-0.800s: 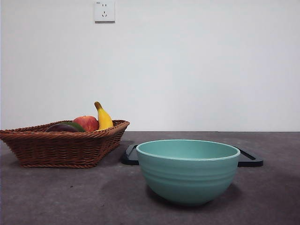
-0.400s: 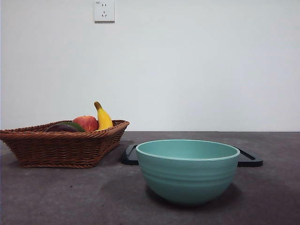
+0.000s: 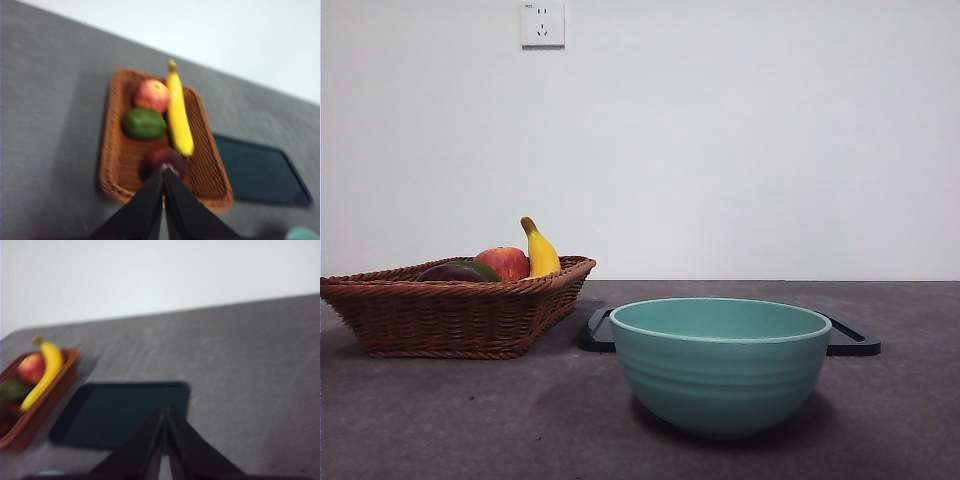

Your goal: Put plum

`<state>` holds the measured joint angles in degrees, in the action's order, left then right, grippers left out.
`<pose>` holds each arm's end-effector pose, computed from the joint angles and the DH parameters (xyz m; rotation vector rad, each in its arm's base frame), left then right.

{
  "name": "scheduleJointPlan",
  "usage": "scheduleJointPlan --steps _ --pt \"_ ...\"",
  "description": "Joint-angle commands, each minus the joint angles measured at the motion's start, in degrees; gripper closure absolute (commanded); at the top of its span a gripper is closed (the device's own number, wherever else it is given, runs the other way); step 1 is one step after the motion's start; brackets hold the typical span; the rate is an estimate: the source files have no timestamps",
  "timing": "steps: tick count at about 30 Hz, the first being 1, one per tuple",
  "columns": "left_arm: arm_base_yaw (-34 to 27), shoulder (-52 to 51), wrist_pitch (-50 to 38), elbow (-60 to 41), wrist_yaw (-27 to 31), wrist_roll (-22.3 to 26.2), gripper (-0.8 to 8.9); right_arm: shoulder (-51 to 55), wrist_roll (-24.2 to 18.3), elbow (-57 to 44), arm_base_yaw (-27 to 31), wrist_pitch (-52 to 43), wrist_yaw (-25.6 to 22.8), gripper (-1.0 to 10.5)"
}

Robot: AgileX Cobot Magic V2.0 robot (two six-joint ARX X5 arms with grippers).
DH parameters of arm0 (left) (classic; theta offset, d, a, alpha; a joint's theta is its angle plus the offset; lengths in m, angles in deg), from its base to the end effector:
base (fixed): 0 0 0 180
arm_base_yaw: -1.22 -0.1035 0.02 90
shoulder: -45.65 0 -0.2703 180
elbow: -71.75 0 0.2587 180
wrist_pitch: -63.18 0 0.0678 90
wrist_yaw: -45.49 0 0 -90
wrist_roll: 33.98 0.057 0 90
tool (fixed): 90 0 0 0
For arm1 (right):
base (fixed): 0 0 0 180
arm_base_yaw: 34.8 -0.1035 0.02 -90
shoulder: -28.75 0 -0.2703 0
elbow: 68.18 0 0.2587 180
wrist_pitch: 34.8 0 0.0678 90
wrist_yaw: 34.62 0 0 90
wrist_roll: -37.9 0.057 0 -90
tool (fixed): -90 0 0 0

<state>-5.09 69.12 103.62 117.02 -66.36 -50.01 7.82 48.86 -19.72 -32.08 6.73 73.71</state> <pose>0.1282 -0.0072 0.2686 -0.3551 0.3527 -0.2232 0.1159 0.0124 0.2901 0.2340 0.2664 0.2474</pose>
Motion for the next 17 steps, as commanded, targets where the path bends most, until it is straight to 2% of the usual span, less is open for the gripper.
scheduleJointPlan --steps 1,12,17 --pt "0.83 4.98 2.54 5.4 -2.78 5.14 8.04 -5.27 -3.72 5.6 -0.07 3.89 3.17 9.4" --pt "8.55 20.76 16.33 23.08 -9.75 11.37 8.04 -21.29 -10.38 22.18 -5.99 20.15 8.81 9.4" --pt "13.88 24.52 21.94 29.11 -11.3 13.09 8.04 -25.73 -11.96 26.8 -13.05 26.05 11.13 9.4"
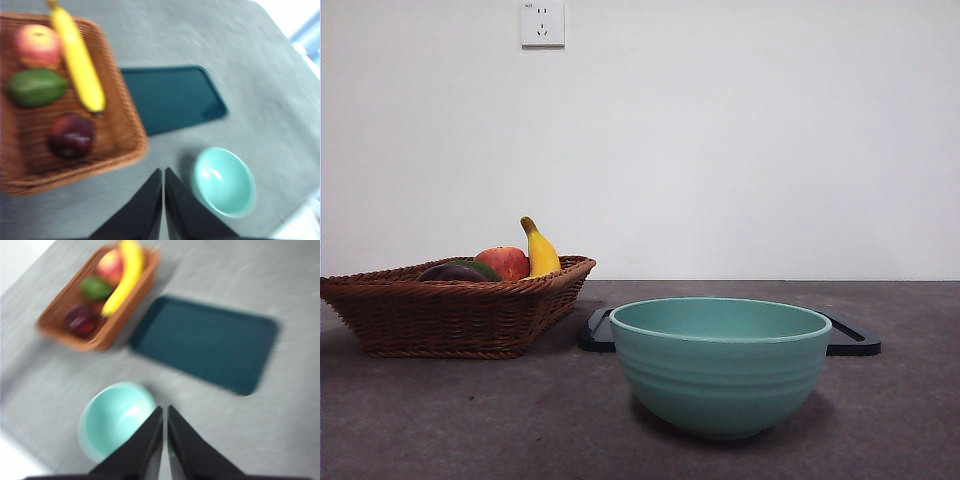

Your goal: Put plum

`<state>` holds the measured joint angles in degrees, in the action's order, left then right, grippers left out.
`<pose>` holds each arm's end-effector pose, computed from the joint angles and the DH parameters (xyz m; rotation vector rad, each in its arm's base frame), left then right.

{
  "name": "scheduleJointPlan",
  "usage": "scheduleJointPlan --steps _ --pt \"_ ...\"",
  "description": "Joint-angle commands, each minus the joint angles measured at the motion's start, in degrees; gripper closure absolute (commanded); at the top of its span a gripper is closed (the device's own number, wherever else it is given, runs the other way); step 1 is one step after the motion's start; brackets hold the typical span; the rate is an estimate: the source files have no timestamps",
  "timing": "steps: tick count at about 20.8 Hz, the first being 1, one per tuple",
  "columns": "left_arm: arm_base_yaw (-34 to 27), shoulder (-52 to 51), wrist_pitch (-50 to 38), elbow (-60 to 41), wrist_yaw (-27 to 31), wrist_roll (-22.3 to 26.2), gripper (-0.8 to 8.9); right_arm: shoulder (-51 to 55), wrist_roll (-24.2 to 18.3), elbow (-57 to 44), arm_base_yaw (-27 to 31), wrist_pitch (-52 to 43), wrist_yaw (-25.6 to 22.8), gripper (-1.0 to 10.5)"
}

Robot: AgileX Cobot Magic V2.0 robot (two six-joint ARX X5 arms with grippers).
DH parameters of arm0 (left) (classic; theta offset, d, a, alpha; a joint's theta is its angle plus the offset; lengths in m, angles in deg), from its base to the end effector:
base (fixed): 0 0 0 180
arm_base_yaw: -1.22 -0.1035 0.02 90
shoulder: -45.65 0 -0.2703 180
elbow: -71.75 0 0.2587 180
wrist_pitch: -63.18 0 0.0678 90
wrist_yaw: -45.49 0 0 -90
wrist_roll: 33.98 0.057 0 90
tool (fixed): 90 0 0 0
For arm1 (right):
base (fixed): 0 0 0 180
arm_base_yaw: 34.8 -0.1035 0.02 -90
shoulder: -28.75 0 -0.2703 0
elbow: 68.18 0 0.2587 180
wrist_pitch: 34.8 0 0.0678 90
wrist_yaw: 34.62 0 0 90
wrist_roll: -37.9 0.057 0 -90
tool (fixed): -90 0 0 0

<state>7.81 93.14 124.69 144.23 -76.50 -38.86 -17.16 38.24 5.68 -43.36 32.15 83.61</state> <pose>0.1606 -0.0490 0.3429 -0.2220 0.6613 -0.6233 0.1465 0.0493 0.3446 0.1237 0.6838 0.6148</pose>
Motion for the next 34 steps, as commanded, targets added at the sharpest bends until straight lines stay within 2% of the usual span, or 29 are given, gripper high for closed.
scheduleJointPlan --steps 1,6,11,12,13,16,18,23,26,30,34 --pt "1.88 0.57 2.08 2.36 -1.95 2.56 8.04 -1.05 -1.51 1.51 -3.1 1.14 2.12 9.4" --pt "4.55 0.57 3.72 2.38 -3.63 4.04 8.05 -1.33 -2.34 1.51 -7.61 2.69 2.38 9.4" --pt "4.68 0.57 3.23 2.38 -3.61 4.07 8.02 -1.33 -2.32 1.51 -7.8 2.67 2.38 9.4" --pt "4.68 0.57 3.21 2.38 -3.61 4.04 7.67 -1.33 -2.32 1.51 -7.8 2.69 2.38 9.2" --pt "4.68 0.57 3.23 2.38 -3.58 4.04 6.97 -1.33 -2.32 1.51 -7.8 2.67 2.36 8.6" --pt "4.68 0.57 3.17 2.38 -3.54 4.07 3.98 -1.33 -2.29 1.51 -7.8 2.67 2.16 6.0" --pt "4.68 0.57 3.04 2.38 -3.26 4.17 3.35 -1.33 -2.27 1.51 -7.8 2.67 2.16 5.6" --pt "4.68 1.03 2.45 2.38 3.26 4.68 3.36 -1.33 -2.19 1.51 -7.8 2.67 2.19 5.6" --pt "4.81 2.73 -0.15 2.38 4.61 4.74 3.37 -1.33 -2.01 1.51 -7.8 2.67 2.19 5.6" --pt "5.44 7.3 -4.87 2.4 6.36 5.51 3.38 -1.33 -1.81 1.51 -7.8 2.69 2.19 5.6" --pt "6.38 14.67 -8.35 4.02 10.71 7.63 3.42 -1.33 -1.81 1.51 -7.8 2.69 2.19 5.6"
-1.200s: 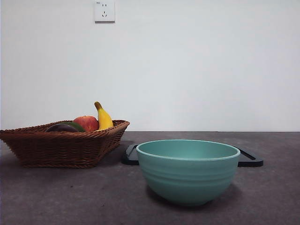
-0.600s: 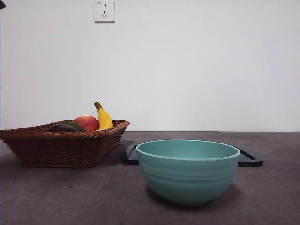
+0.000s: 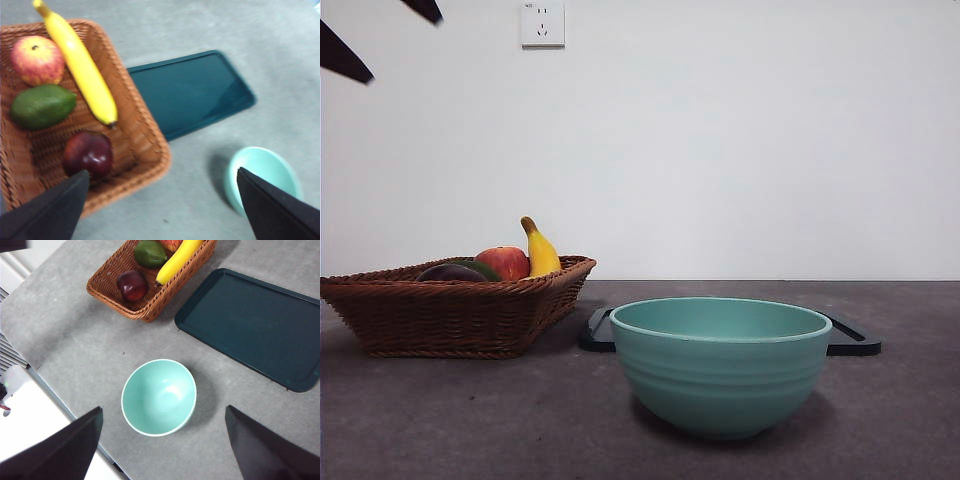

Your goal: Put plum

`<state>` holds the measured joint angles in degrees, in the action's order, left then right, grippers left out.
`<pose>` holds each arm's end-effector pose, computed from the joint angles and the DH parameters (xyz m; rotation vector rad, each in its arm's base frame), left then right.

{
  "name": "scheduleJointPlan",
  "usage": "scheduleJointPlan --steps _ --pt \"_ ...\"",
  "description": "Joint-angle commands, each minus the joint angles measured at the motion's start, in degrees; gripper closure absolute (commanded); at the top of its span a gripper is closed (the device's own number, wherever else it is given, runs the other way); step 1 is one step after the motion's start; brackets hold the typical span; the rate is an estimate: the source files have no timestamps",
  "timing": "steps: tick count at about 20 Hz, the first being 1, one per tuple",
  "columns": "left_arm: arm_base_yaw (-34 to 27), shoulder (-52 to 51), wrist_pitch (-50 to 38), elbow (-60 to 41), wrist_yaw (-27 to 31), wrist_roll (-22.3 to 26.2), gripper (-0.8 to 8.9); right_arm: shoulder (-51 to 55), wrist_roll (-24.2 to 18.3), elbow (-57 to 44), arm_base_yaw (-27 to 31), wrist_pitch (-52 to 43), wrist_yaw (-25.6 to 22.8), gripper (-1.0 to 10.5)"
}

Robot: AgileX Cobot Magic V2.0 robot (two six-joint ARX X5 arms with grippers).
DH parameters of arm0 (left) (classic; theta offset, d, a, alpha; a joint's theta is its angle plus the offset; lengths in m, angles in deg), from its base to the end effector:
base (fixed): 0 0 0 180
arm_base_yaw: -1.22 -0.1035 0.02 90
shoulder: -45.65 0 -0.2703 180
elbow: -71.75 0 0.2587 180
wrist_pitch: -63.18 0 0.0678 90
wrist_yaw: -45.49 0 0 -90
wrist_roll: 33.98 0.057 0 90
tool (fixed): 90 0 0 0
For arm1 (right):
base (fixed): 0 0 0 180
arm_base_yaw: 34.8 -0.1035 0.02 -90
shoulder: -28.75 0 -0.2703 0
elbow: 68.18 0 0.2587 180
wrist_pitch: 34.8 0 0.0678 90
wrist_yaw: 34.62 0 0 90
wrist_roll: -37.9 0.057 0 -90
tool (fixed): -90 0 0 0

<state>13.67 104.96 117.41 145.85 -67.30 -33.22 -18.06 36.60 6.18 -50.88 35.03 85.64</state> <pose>0.2151 -0.0701 0.3255 -0.0507 0.6922 -0.5948 0.1371 0.0694 0.3415 0.0731 0.7429 0.7793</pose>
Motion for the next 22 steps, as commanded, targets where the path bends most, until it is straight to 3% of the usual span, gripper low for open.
scheduleJointPlan --steps 1,9,15,22 --pt "0.79 5.22 -1.18 3.61 2.89 2.99 3.43 -0.44 -0.17 1.01 -0.28 -0.2 0.15 5.6" --pt "2.21 25.86 3.41 15.56 9.79 8.48 3.46 -0.44 -0.2 1.01 -0.28 0.52 0.15 5.6" --pt "2.69 35.28 3.28 15.87 13.68 10.84 3.46 -0.44 -0.17 1.01 -0.28 1.14 0.15 5.6" --pt "3.74 41.55 2.84 15.87 13.77 11.89 3.45 -0.44 -0.17 1.01 -0.28 1.53 0.15 5.6"
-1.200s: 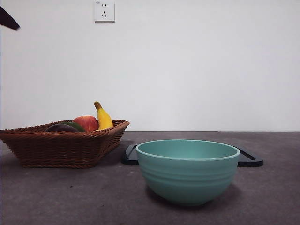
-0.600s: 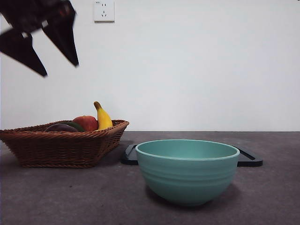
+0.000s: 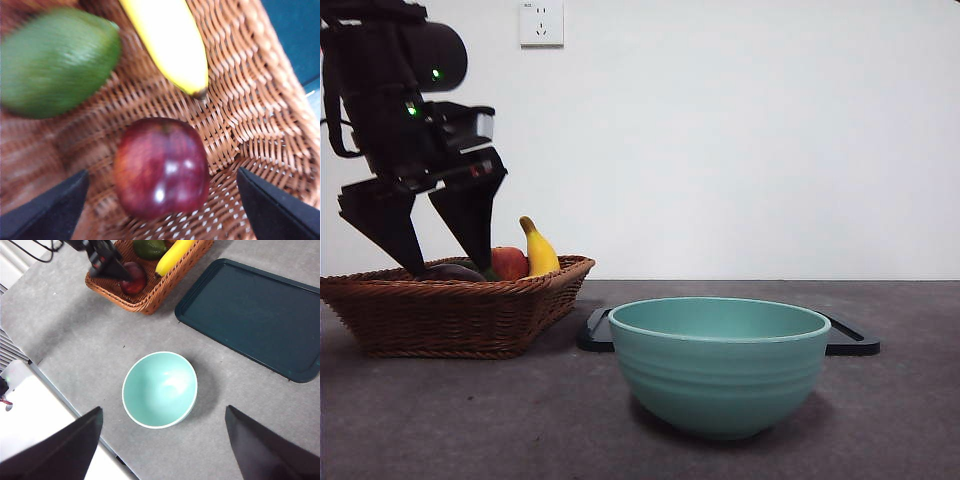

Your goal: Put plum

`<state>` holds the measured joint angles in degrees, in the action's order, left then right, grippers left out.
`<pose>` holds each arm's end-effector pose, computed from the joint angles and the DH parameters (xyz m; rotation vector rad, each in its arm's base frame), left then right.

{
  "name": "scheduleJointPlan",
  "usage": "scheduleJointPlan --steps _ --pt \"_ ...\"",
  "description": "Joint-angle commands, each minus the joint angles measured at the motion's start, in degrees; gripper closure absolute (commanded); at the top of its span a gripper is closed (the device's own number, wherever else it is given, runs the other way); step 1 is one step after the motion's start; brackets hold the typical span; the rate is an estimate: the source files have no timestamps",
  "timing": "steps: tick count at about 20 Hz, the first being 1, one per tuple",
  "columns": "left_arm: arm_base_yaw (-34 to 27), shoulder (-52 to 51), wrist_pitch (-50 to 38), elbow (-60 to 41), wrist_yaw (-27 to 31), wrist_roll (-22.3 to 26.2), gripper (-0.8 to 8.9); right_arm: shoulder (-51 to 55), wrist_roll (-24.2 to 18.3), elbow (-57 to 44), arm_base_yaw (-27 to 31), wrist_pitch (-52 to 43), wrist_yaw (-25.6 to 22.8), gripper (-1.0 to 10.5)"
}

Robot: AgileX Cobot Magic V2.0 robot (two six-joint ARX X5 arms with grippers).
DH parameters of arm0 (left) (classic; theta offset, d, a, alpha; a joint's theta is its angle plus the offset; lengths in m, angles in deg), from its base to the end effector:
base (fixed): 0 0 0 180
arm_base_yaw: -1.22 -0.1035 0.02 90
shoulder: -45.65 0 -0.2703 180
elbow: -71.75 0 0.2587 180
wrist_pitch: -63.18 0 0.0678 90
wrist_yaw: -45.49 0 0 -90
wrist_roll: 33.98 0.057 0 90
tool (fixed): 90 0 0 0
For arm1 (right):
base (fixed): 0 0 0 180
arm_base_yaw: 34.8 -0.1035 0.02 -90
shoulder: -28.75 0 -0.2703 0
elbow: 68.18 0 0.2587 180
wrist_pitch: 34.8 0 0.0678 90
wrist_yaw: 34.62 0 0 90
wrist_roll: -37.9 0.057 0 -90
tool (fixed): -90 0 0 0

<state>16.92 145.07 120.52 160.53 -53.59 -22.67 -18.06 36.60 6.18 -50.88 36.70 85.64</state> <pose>0.3490 -0.1074 0.2074 0.2398 1.1526 -0.4972 0.1349 0.0688 0.3390 0.0768 0.7726 0.7766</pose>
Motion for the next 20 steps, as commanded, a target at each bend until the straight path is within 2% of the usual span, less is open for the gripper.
scheduleJointPlan --steps 1,10,11,13,14,20 --pt "0.7 1.97 -0.39 1.18 0.07 1.53 3.45 -0.44 -0.2 1.01 -0.28 -0.13 0.15 5.6" --pt "0.83 6.03 -1.88 1.18 0.59 1.44 3.51 -0.44 -0.17 1.01 -0.28 0.33 0.17 5.6" --pt "0.83 6.19 -1.95 1.18 0.59 1.44 3.71 -0.44 -0.17 1.01 -0.28 0.33 0.15 5.6" --pt "0.83 6.21 -1.64 1.18 0.59 1.44 4.99 -0.44 -0.17 1.01 -0.28 0.33 0.15 5.6" --pt "0.83 6.21 -1.42 1.18 0.57 1.44 5.31 -0.44 -0.17 1.01 -0.28 0.33 0.15 5.6" --pt "0.83 4.85 1.4 2.32 0.07 1.49 5.41 -0.44 -0.17 1.01 -0.28 0.33 0.15 5.6"
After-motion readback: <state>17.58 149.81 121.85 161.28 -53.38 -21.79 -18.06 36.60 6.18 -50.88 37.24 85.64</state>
